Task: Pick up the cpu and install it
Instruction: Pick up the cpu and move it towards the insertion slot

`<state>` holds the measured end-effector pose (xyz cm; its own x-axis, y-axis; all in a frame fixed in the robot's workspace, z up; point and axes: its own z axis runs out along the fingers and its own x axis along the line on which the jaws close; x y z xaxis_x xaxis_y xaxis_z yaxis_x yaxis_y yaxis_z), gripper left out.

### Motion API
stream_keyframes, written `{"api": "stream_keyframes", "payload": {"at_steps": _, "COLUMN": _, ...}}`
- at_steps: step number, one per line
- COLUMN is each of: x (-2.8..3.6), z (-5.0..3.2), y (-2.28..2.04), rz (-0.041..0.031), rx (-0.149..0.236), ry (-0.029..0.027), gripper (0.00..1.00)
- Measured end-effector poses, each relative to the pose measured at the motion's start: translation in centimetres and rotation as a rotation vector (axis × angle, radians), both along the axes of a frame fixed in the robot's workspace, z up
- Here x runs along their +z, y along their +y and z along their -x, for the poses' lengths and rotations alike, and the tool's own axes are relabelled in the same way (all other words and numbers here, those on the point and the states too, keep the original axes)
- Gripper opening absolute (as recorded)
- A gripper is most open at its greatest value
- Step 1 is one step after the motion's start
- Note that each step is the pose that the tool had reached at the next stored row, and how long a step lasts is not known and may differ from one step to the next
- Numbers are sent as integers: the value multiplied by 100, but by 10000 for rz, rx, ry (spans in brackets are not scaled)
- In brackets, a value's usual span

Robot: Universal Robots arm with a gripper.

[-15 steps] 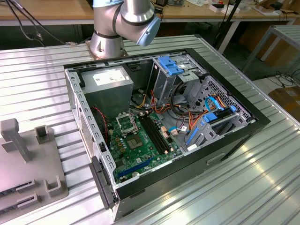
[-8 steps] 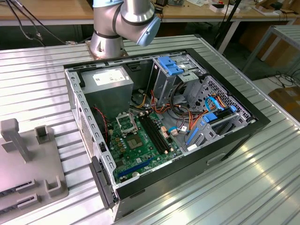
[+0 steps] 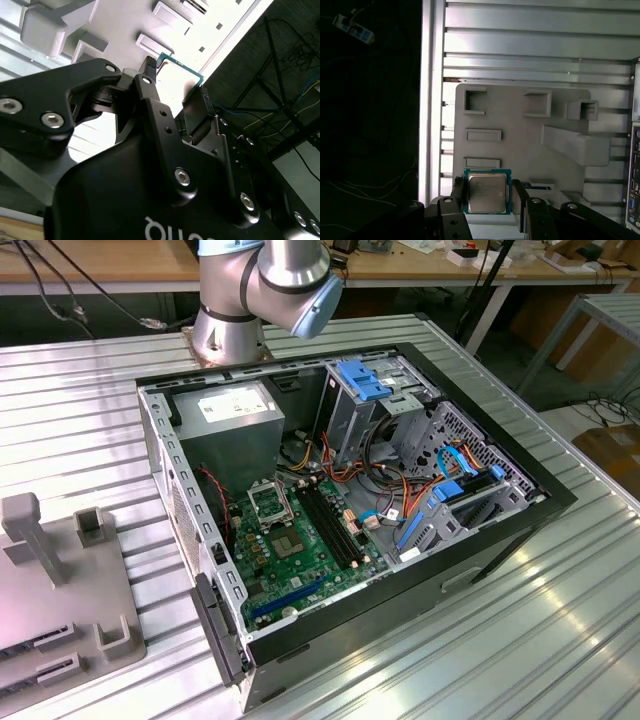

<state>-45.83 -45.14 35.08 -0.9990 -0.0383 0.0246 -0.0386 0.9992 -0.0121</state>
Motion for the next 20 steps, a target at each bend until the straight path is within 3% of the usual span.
{"api": "stream_keyframes", "payload": {"at_steps": 1, "x": 48, "z": 0, "y": 0, "rz": 0, "rx": -1, "ry": 0, "gripper": 47}}
{"api": "stream_keyframes", "payload": {"at_steps": 5, "x": 96, "z": 0, "y": 0, "rz": 0, "rx": 0, "ry": 1, "gripper": 47}}
{"api": "stream_keyframes", "payload": {"at_steps": 20, "x": 195, "z": 0, "y": 0, "rz": 0, "rx": 0, "ry": 1, "gripper": 47}}
